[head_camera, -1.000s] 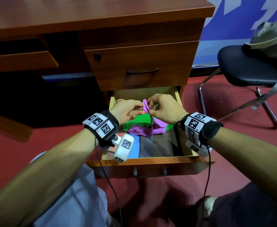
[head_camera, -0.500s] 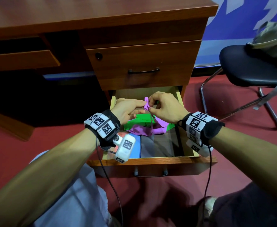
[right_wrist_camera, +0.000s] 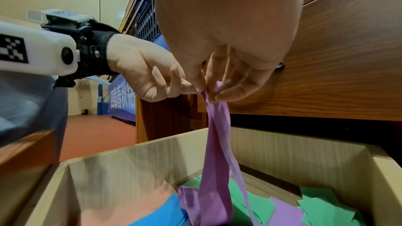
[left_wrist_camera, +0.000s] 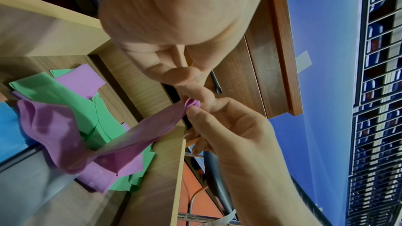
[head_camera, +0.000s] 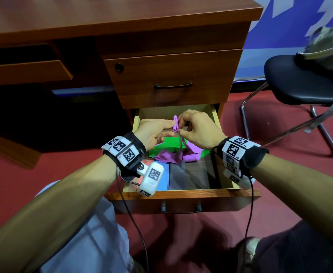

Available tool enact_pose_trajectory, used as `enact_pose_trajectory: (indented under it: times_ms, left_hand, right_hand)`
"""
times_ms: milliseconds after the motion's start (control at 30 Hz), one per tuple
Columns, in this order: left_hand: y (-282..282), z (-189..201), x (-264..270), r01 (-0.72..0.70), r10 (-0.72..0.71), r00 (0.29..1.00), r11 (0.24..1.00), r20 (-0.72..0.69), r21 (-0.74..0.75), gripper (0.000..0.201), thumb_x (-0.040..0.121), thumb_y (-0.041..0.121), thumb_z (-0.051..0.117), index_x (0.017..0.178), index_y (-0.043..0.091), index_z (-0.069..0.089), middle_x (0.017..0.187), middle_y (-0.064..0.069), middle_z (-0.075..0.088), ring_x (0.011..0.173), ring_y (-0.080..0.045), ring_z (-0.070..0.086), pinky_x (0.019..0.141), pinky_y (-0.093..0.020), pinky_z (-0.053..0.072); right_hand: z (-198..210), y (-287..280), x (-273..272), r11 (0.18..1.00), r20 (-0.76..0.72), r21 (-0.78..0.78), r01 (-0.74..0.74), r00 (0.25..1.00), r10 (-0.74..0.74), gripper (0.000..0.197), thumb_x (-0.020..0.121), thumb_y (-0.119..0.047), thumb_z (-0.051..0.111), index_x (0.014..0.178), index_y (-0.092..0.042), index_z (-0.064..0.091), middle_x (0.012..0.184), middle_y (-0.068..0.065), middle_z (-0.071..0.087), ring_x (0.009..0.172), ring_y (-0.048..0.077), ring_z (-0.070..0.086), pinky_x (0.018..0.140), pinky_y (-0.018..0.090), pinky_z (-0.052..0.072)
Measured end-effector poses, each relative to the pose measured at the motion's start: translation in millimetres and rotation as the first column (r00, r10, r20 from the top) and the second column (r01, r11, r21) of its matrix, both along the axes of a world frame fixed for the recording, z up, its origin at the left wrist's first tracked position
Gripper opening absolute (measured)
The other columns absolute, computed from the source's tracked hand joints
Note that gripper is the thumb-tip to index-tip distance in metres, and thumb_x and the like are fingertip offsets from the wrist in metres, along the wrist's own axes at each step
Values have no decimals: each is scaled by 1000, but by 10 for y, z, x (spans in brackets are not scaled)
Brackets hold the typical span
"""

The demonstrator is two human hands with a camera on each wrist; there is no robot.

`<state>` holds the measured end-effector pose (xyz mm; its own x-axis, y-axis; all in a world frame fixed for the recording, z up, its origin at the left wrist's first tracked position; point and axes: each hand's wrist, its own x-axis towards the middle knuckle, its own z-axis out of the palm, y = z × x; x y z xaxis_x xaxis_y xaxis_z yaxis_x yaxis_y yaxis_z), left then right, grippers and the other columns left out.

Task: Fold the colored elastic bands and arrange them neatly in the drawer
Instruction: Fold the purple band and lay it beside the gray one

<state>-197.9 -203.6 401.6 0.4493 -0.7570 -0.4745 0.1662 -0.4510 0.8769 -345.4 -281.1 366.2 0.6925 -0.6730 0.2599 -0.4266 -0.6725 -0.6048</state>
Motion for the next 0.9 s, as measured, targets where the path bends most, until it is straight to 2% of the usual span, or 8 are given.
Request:
enact_pose_trajectory:
  times_ms: [133,300,467,533,633,733,800,900]
  left_hand:
    - [0,-30,-1,-2,2,1000,1000,9,6,8,91,15,76,98,10,77,61,-1,73,42,-2,63,35,-11,34]
    - [-16,29,64,22,-22,1000,1000,10,0,14,85,23,83,81,13,74,58,2,72,41,-1,60,36,-12,33]
    - [-55,38,138,45,-45,998,999,42,-12,17,82,15,84,97,8,79,64,2,73,41,1,53,38,-11,31]
    - [-67,31,153,48,-46,996,999,76,-17,10,83,9,82,93,9,79,64,0,72,39,1,49,37,-12,30]
    - [-87,23,153,27,-17,981,998,191,-51,5,82,3,79,85,7,79,68,-8,71,37,-2,49,38,-16,32]
    - [-122,30,153,38,12,928,991,372,-126,8,78,3,74,76,10,78,68,-13,70,37,-9,51,43,-21,36]
    - [-145,51,202,34,89,852,974,516,-224,11,74,10,71,67,17,76,64,-5,72,42,-9,55,48,-23,45]
    - [-144,121,312,36,271,745,896,609,-442,8,71,16,67,74,18,75,62,7,70,54,-1,58,56,-20,46]
  right_hand:
    - [-8,17,1,998,-3,-14,-63,998,63,12,81,-26,70,86,-16,64,97,-1,61,80,16,60,75,38,53]
    - [-3,-8,-11,997,77,40,-63,995,60,14,77,-18,65,90,-18,69,102,-4,61,84,13,62,76,37,55]
    - [0,-67,3,996,120,76,-41,992,31,24,77,-6,57,90,-16,73,108,-4,64,88,17,65,79,40,56]
    - [20,-64,10,994,144,103,-22,990,7,30,75,-3,54,89,-16,76,109,-3,66,93,15,65,80,33,54]
    - [22,-60,13,990,140,138,-32,990,13,39,74,0,50,93,-18,79,115,-1,67,98,9,62,77,13,45]
    - [28,-56,47,985,143,170,-37,990,12,44,76,7,49,99,-17,78,114,-3,66,94,3,62,74,5,43]
    - [44,-69,70,980,113,190,63,990,-86,37,78,2,51,97,-18,77,103,-4,68,81,-1,62,71,5,44]
    - [10,-138,54,948,-84,175,266,963,-255,17,82,-10,55,86,-17,70,85,2,72,76,18,67,74,25,52]
